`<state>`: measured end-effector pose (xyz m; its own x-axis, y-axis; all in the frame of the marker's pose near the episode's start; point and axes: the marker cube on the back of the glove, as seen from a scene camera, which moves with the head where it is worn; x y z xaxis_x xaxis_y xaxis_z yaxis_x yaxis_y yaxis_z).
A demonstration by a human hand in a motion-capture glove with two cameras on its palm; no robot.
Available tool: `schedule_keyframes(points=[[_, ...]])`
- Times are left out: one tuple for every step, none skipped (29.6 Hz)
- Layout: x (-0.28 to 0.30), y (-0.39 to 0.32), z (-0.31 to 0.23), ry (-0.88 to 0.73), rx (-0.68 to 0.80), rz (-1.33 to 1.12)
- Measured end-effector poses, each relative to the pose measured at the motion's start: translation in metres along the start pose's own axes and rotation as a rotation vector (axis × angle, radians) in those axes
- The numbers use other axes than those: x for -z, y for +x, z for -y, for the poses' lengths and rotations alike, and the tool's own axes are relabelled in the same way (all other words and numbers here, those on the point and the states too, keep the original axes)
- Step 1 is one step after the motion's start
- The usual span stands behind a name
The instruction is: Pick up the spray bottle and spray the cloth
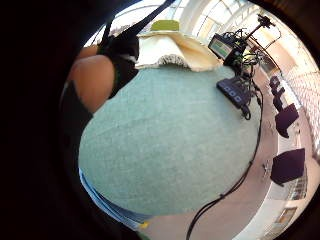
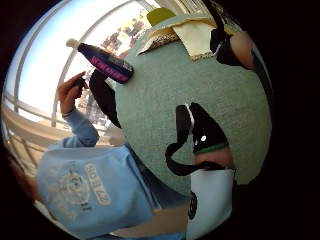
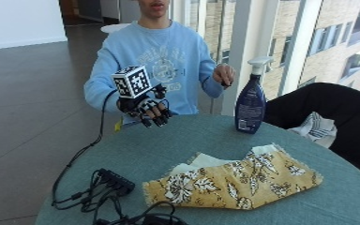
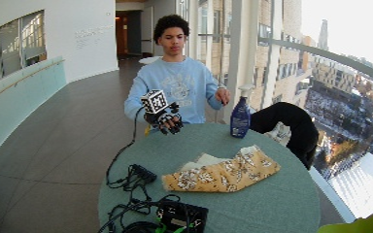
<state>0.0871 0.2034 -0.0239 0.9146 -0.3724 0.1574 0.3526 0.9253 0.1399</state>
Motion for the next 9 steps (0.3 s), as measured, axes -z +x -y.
schedule_keyframes(points=[[-0.0006,-0.0003,0.0002,0.000,-0.001,0.000],[-0.0011,-0.0006,0.0001,0.000,-0.001,0.001],[-0.0016,-0.0010,-0.0003,-0.001,-0.001,0.003],[-0.0020,-0.0012,-0.0007,-0.001,-0.001,0.005],[-0.0025,-0.0014,-0.0010,-0.002,0.000,0.006],[-0.0029,-0.0015,-0.0011,-0.002,0.000,0.007],[-0.0033,-0.0015,-0.0012,-0.003,-0.001,0.008],[-0.0036,-0.0015,-0.0012,-0.003,-0.002,0.009],[-0.0038,-0.0015,-0.0012,-0.004,-0.003,0.009]])
